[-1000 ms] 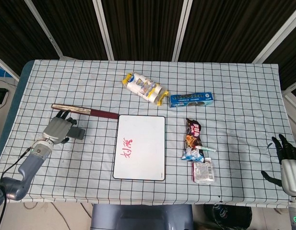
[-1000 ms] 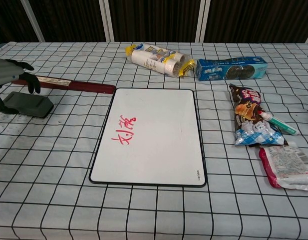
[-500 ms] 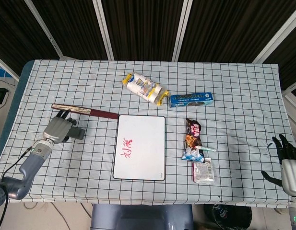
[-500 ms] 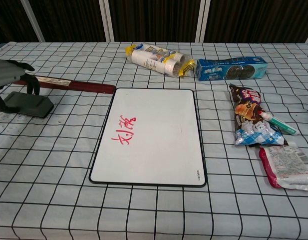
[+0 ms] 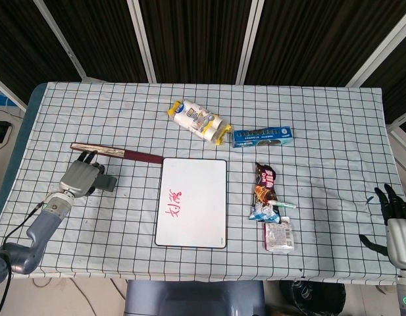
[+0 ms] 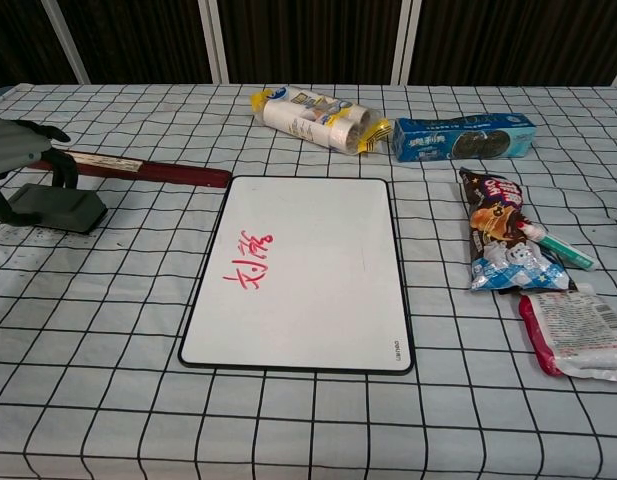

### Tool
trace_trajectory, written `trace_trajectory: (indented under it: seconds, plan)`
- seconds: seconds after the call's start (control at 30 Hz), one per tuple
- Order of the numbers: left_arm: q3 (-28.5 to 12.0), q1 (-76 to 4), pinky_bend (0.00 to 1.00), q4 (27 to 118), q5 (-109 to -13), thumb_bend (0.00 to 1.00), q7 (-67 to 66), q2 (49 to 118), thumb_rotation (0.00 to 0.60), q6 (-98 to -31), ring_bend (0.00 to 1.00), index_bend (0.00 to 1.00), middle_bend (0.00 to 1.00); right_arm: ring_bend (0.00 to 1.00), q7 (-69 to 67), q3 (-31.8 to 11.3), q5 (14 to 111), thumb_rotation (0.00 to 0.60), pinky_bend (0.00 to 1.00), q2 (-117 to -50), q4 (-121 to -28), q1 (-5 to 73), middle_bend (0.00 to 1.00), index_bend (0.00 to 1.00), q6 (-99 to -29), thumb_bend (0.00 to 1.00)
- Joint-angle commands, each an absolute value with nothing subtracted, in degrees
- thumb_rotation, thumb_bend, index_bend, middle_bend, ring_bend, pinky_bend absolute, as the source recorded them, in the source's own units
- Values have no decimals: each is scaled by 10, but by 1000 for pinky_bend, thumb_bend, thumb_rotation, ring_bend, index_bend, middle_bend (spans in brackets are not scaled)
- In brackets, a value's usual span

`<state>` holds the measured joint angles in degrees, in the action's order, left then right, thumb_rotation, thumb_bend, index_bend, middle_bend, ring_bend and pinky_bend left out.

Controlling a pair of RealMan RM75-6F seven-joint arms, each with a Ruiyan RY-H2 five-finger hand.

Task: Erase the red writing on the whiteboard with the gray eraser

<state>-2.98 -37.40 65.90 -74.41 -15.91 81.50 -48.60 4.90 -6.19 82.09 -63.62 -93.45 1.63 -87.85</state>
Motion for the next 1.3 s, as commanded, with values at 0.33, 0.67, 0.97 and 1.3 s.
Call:
trace_trajectory:
  seconds: [0.33, 0.67, 0.97, 1.3]
  plan:
    - [-57, -382, 82, 784, -752, 307, -200, 753, 600, -534, 0, 407, 419, 136, 45, -62, 825, 600, 187, -635, -936, 15, 29, 5, -883, 92]
    - [-109, -453, 79, 914, -646, 317, -369, 746, 600, -509, 0, 407, 420, 136, 40, -62, 826, 600, 187, -633, -936, 15, 29, 5, -883, 92]
    - [-121, -523, 79, 924, -546, 316, -489, 818, 600, -520, 0, 407, 420, 136, 43, -62, 826, 600, 187, -634, -937, 15, 29, 5, -884, 91]
    - [-97, -566, 78, 877, -534, 317, -510, 893, 600, -511, 0, 407, 420, 136, 39, -64, 822, 600, 187, -633, -935, 15, 29, 5, -883, 92]
